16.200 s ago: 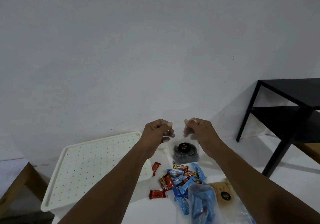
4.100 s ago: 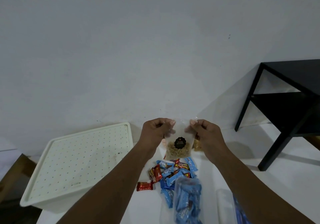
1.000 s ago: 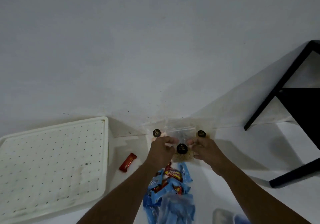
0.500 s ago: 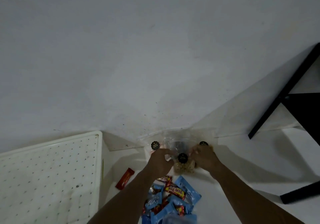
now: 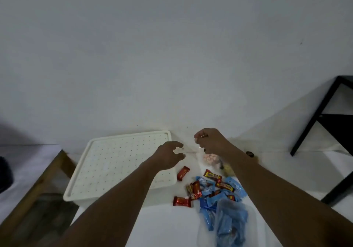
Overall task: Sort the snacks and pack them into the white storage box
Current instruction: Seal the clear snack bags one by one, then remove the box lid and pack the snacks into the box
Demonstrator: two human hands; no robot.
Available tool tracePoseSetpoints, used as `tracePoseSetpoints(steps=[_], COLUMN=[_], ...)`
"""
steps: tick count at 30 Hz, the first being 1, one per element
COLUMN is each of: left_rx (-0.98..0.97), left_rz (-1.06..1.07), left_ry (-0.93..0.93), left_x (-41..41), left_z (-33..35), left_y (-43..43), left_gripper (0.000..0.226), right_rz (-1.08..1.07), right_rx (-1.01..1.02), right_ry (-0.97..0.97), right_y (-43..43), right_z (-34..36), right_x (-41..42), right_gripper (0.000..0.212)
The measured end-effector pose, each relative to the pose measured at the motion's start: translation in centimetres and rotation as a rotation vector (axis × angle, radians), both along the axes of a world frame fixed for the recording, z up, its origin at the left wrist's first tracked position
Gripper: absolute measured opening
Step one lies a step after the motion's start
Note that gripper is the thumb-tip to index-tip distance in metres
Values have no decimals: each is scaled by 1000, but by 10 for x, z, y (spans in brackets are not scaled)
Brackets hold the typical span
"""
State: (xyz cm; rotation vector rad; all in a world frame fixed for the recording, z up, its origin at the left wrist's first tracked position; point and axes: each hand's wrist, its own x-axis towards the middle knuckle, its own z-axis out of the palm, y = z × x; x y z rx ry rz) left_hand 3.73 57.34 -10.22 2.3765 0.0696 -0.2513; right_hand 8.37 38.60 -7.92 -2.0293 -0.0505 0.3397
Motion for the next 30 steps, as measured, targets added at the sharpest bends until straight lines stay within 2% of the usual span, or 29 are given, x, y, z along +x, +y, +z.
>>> tracePoseSetpoints(steps=[6, 11, 17, 23, 26, 30], left_rx=[90, 122, 154, 332, 373, 292], left_rz=[109, 270, 418, 429, 431, 369], left_ry=[15, 42, 33, 99, 204, 228], left_x=[-83, -130, -155, -136, -123, -105], left_z=[-12, -31, -51, -72, -85, -106], left_y=[84, 128, 162, 200, 226, 267], left_gripper=[49, 49, 51, 72, 94, 130], right_rz=[134, 228, 186, 130, 108, 57], right_rx=[-88, -198, -356, -440, -451, -488], right_ry=[20, -44, -102, -100, -69, -83], right_y=[78, 106, 113, 127, 137, 152], right_z=[-26, -59, -91, -111, -126, -144], right_x=[-53, -72, -69, -51, -44, -43], right_gripper=[12, 18, 25, 46, 57, 70])
